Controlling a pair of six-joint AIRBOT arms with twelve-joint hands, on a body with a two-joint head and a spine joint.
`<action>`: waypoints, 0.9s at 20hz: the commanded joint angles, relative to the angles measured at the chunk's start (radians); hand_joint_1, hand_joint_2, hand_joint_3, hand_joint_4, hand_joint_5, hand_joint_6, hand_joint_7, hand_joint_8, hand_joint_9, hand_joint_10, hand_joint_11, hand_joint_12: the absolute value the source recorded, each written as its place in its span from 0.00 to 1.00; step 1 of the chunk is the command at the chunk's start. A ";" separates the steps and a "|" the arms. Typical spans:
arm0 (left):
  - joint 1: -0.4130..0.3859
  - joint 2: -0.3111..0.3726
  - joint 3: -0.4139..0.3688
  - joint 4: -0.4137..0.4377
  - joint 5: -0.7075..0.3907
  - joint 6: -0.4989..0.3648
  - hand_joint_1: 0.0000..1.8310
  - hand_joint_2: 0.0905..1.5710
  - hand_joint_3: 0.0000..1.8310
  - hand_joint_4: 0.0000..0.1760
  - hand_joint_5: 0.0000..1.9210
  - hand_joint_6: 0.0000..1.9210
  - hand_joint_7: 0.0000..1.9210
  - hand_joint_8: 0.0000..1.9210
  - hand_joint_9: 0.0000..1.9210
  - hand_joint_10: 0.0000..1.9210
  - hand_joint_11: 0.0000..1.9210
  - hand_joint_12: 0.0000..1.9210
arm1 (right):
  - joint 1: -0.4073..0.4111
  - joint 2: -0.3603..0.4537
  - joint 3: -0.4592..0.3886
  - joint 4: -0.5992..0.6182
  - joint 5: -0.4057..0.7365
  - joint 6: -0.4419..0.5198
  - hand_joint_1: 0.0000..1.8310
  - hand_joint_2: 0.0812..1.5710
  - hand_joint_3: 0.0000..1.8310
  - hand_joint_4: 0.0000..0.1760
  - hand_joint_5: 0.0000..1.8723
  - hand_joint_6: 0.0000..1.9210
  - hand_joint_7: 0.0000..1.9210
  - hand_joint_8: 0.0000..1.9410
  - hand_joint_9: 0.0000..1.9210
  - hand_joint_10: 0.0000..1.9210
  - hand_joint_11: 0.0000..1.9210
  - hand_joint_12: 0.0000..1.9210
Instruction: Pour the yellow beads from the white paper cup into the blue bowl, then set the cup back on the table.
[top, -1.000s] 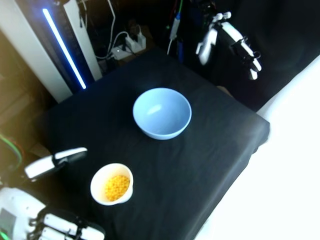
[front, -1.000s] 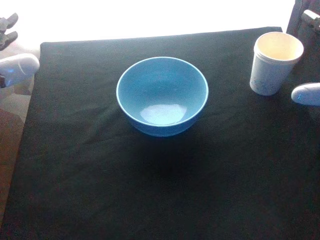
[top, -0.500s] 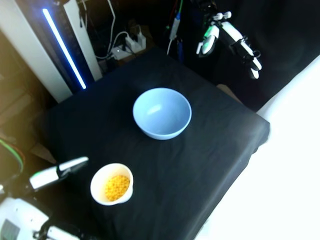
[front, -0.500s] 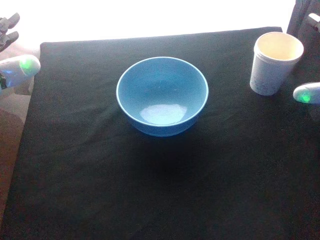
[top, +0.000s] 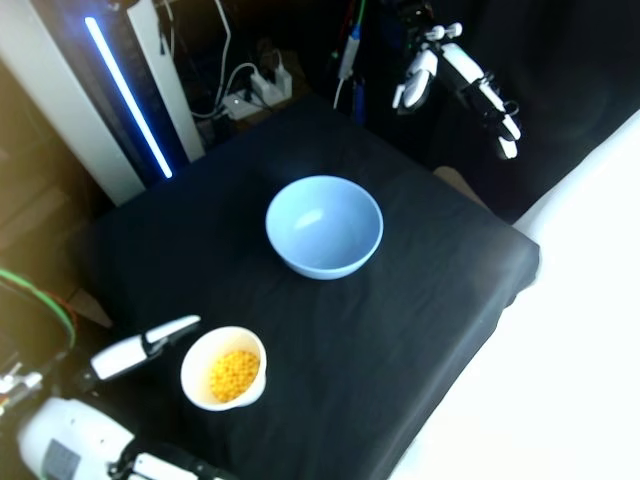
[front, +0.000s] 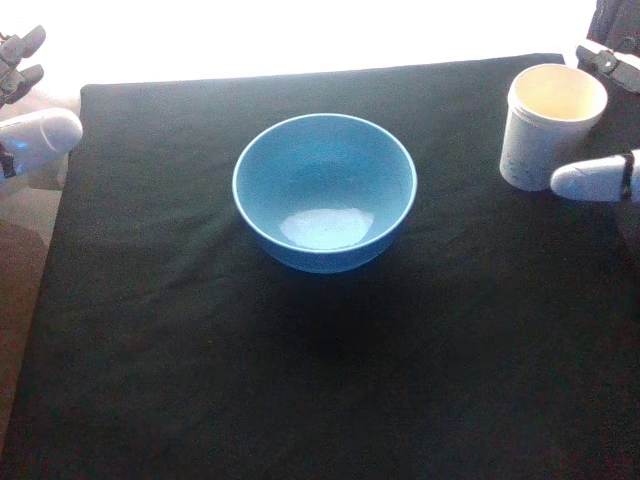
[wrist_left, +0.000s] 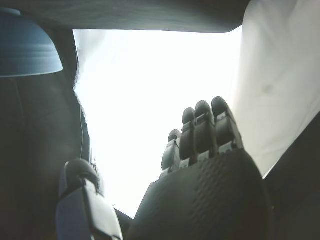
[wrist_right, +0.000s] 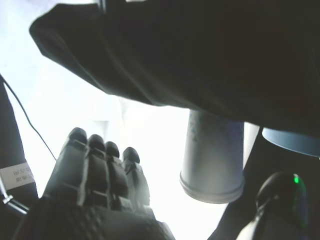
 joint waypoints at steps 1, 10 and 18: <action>-0.009 0.005 0.010 -0.014 -0.120 -0.011 0.13 0.51 0.00 0.92 0.00 0.00 0.11 0.00 0.10 0.00 0.01 0.10 | 0.016 0.004 0.010 0.020 0.109 0.012 0.37 0.28 0.00 0.21 0.05 0.00 0.00 0.00 0.00 0.00 0.00 0.00; -0.016 0.001 0.014 0.002 -0.111 -0.011 0.14 0.48 0.00 0.89 0.00 0.00 0.13 0.00 0.14 0.00 0.02 0.07 | 0.068 -0.035 0.037 -0.007 0.070 0.012 0.36 0.25 0.00 0.17 0.07 0.00 0.01 0.00 0.00 0.00 0.00 0.00; -0.028 0.001 0.021 0.018 -0.100 -0.011 0.15 0.49 0.00 0.98 0.01 0.00 0.13 0.00 0.12 0.00 0.04 0.07 | 0.075 -0.063 0.057 -0.006 0.070 0.014 0.36 0.30 0.01 0.32 0.08 0.00 0.00 0.00 0.00 0.00 0.00 0.00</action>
